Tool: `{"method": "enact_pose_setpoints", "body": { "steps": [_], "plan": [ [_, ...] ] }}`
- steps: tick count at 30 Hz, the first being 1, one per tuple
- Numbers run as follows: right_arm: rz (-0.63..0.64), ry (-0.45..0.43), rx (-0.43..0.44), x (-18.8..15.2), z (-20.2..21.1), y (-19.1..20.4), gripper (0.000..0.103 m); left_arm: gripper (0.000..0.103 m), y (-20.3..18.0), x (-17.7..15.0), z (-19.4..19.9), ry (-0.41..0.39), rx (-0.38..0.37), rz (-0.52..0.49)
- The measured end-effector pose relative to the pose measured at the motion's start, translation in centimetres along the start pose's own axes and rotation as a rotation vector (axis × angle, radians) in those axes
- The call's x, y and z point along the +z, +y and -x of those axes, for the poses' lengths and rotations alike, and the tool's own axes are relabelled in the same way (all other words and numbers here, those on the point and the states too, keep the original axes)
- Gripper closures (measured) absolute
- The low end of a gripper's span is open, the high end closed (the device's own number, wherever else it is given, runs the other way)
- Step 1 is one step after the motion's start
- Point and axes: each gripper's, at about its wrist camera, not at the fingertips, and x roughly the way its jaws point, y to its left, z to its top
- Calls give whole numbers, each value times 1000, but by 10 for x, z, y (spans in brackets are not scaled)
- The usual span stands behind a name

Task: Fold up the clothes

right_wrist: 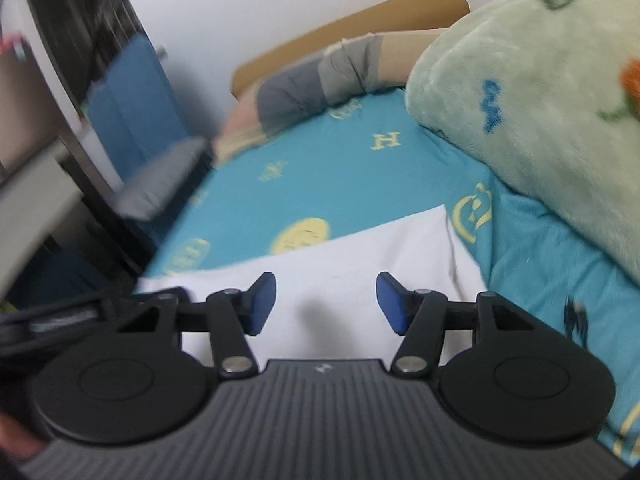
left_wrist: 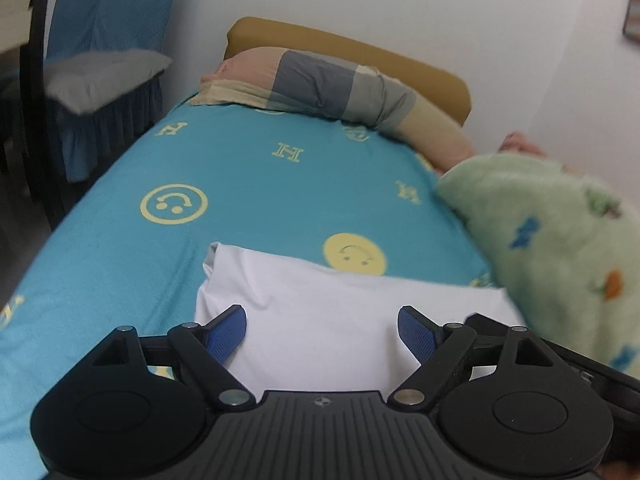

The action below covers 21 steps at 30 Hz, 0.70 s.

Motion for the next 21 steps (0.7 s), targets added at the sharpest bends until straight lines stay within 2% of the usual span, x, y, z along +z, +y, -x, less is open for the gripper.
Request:
{"method": "enact_pose_setpoints", "body": {
  "steps": [5, 9, 15, 18, 21],
  "plan": [
    [57, 5, -55, -15, -34, -6, 44, 18, -8, -11, -21, 31, 55, -76],
    [67, 10, -65, -10, -32, -2, 45, 19, -9, -13, -17, 22, 61, -85],
    [95, 8, -74, -25, 9, 13, 44, 18, -12, -26, 26, -4, 46, -74],
    [110, 7, -79, -32, 29, 20, 44, 18, -19, -33, 52, -7, 69, -124],
    [125, 6, -84, -39, 50, 27, 44, 18, -17, -44, 67, 28, 92, -148]
  ]
}}
